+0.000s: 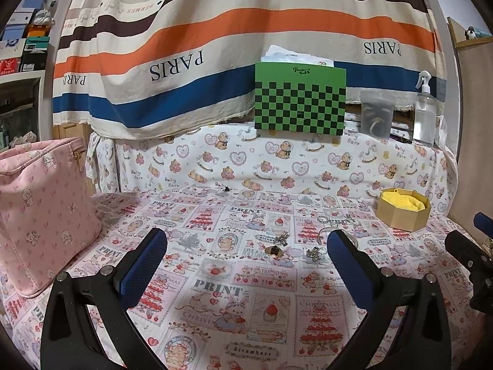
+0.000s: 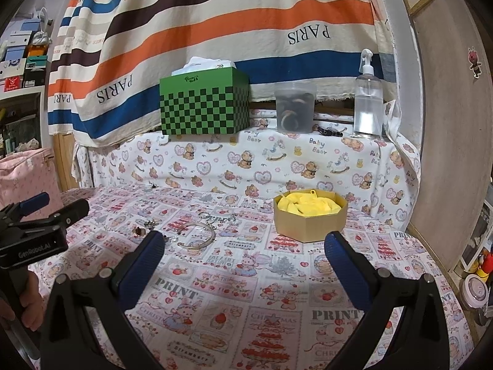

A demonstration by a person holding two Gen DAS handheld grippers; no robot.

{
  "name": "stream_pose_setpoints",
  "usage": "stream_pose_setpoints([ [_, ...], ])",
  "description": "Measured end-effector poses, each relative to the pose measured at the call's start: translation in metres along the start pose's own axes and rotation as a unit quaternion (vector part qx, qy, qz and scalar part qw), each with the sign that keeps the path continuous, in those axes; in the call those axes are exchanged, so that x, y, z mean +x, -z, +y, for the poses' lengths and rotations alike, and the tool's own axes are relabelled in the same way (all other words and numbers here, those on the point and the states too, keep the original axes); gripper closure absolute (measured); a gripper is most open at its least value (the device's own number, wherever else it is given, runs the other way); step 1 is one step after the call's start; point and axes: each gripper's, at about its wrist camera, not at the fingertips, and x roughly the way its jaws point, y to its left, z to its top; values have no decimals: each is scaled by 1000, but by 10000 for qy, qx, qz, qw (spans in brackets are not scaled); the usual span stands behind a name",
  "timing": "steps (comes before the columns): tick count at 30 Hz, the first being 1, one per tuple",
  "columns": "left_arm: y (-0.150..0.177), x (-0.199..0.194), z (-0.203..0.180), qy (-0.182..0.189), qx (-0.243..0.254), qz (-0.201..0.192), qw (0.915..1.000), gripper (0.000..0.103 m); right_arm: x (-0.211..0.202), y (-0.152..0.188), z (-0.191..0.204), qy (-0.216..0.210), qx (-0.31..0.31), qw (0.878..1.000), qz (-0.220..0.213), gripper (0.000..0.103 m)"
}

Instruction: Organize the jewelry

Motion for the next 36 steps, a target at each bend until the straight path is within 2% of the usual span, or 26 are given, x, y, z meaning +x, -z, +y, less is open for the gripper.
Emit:
stream_pose_setpoints([
  [36, -1, -4, -2, -44, 63, -90, 9999, 0, 0, 0, 1, -3, 0, 10000, 19, 0],
])
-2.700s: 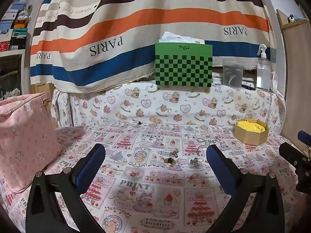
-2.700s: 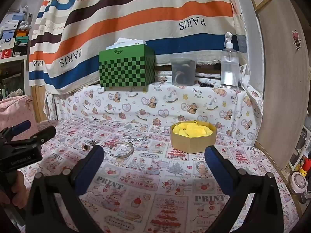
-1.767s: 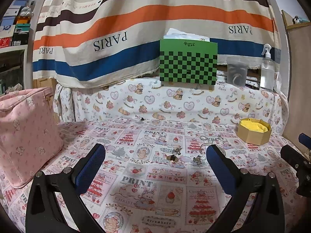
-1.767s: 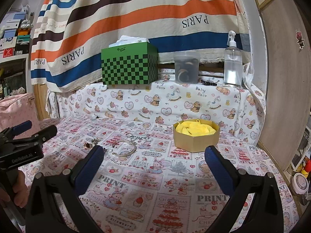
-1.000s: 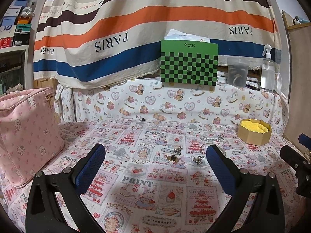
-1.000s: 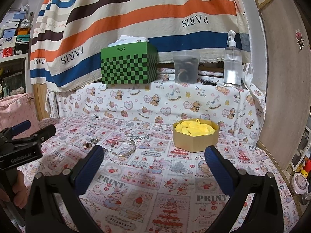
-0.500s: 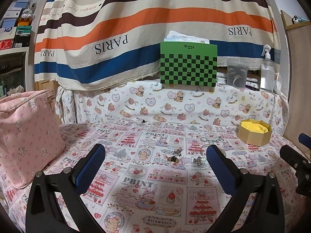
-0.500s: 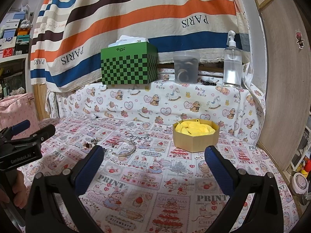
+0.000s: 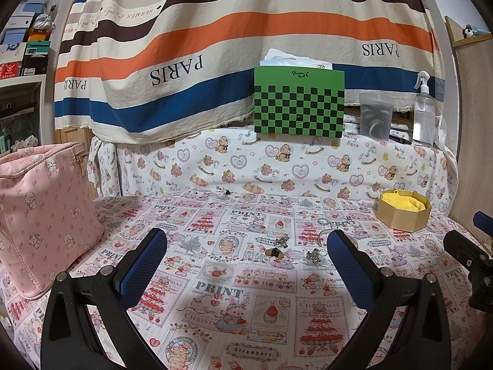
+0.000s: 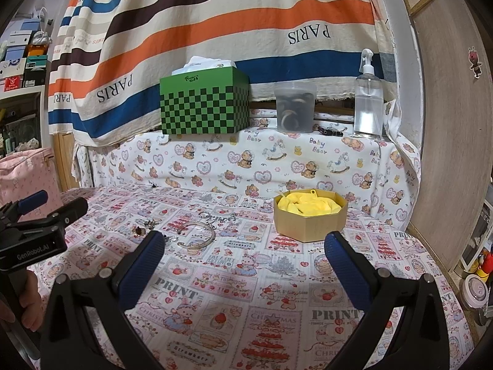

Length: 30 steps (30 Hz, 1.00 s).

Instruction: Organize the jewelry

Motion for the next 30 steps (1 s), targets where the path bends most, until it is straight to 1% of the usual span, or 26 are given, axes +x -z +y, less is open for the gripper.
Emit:
stream_pose_setpoints([
  [26, 0, 0, 0, -11, 0, -13, 10000, 0, 0, 0, 0, -3, -7, 10000, 12, 0],
  [28, 0, -1, 0, -92, -13, -51, 9999, 0, 0, 0, 0, -3, -7, 10000, 14, 0],
  [30, 0, -3, 2, -351, -81, -120, 9993, 0, 1, 1, -1, -3, 8, 10000, 38, 0],
])
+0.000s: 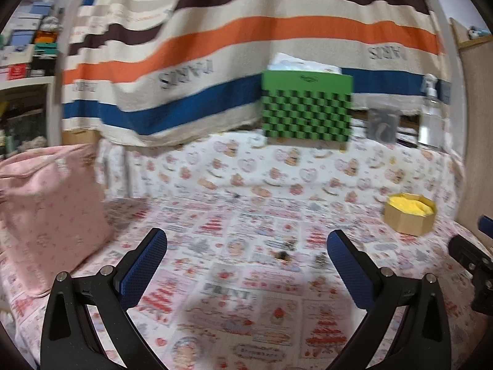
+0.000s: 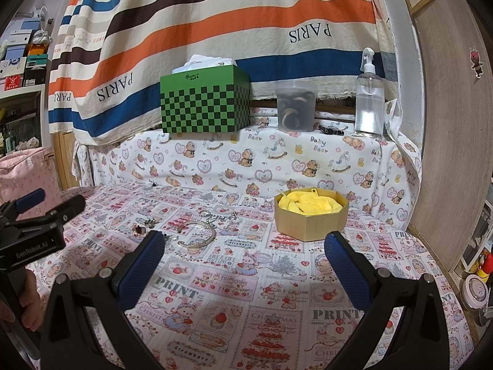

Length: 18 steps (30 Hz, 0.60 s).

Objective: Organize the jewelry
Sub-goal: 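Move the left gripper down toward the small jewelry pieces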

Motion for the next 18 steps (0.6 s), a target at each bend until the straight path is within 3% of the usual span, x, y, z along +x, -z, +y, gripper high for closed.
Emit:
stream_pose_setpoints([
  [4, -1, 6, 3, 100, -64, 121, 9999, 0, 6, 1, -3, -70, 104, 9998, 142, 0],
  [11, 1, 6, -12, 254, 456, 219, 9984, 0, 11, 1, -9, -105, 297, 9990, 316, 0],
  [18, -15, 3, 3, 269, 375, 114, 9989, 0, 3, -20, -26, 250, 334, 9991, 117, 0],
])
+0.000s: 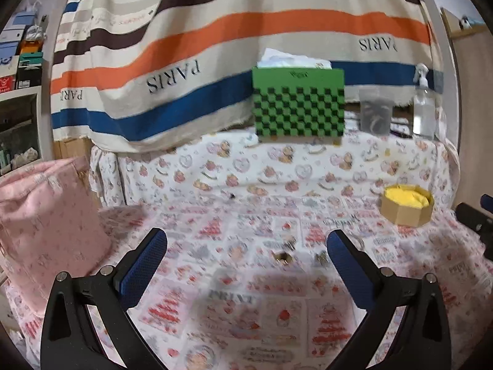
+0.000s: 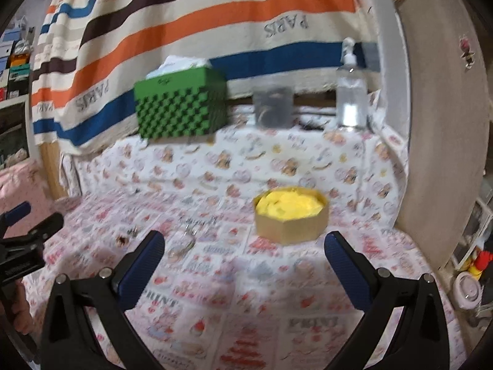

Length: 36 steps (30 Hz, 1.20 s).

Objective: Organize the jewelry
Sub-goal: 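Move the left gripper down toward the small jewelry pieces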

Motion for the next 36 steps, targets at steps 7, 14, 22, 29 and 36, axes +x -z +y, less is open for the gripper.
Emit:
stream_pose_setpoints([
  [7, -38, 12, 0, 177, 333, -144, 9992, 0, 9, -32, -11, 300, 82, 9995, -6, 0],
  [14, -75, 63, -10, 438, 127, 423, 9981, 26, 41, -66, -1, 153, 1, 9997, 215, 0],
  [22, -62, 143, -27, 976, -196, 2189, 9706, 65, 80, -72, 4, 139, 90, 9985, 516, 0],
  [29, -27, 167, -41, 1169, -99, 2905, 9497, 67, 98, -51, -2, 136, 52, 9959, 889, 0],
  [36, -9, 177, -41, 1170, -75, 3098, 9435, 68, 115, -40, -15, -17, 398, 9908, 1296, 4],
])
